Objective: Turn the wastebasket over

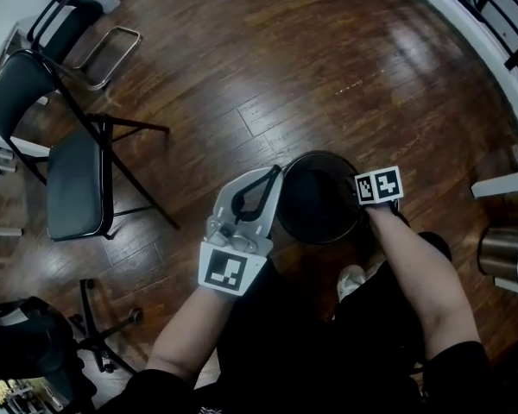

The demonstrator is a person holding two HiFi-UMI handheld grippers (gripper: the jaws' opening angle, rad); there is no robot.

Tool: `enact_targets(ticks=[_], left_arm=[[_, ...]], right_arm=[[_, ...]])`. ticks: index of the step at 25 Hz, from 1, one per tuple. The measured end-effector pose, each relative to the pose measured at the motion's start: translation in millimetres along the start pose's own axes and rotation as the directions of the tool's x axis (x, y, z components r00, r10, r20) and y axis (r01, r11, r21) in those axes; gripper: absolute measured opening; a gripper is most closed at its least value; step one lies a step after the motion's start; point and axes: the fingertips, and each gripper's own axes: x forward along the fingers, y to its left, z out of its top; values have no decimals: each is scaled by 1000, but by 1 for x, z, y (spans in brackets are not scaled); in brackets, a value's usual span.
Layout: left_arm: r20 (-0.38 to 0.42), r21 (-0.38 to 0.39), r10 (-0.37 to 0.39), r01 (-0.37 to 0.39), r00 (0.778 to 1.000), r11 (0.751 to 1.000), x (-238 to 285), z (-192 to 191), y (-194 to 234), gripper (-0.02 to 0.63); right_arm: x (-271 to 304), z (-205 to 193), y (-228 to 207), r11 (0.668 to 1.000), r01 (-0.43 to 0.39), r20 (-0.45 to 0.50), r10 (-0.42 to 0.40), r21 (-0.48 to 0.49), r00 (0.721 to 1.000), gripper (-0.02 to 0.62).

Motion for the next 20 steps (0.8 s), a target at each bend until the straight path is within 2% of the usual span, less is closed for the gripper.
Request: enact_targets(ticks=[3, 5, 7, 8, 10, 14, 16, 17, 18, 20], left_arm=[[-40, -34, 9, -10, 999, 999, -12, -9, 9, 0], [-25, -39, 15, -16, 1000, 999, -15, -9, 15, 0], [-3, -22, 17, -17, 1000, 1000, -12, -8, 17, 0], [5, -17, 20, -20, 1000, 1000, -9, -7, 17, 0], [16, -18, 27, -26, 1000, 999, -5, -6, 18, 0], [8, -30, 21, -21, 1000, 999, -4, -11, 20, 0], [3, -29, 21, -21, 1000, 999, -3, -13, 22, 0], [3, -28, 23, -23, 1000, 999, -1, -15, 24, 0], [4, -28, 26, -26, 1000, 999, 1, -16, 26, 0], [-2, -31, 31, -31, 1000, 999, 4, -18, 28, 0]], right_arm=[[17, -12, 0, 999, 22, -28, -22, 29, 999, 37], [23, -13, 0, 998, 27, -9, -26, 55, 1000, 38], [23, -13, -2, 993, 8, 15, -10, 120, 1000, 50], [21, -17, -2, 985, -20, 12, 18, 174, 1000, 73], [11, -20, 3, 960, -96, 23, 94, 262, 995, 179], [-38, 5, 16, 947, -203, 147, 171, 249, 974, 207], [-66, 28, 21, 939, -265, 249, 209, 218, 946, 202], [-80, 43, 22, 936, -295, 313, 226, 192, 923, 201], [-93, 58, 23, 933, -324, 384, 245, 155, 890, 199], [-112, 82, 24, 924, -372, 525, 276, 84, 805, 161]])
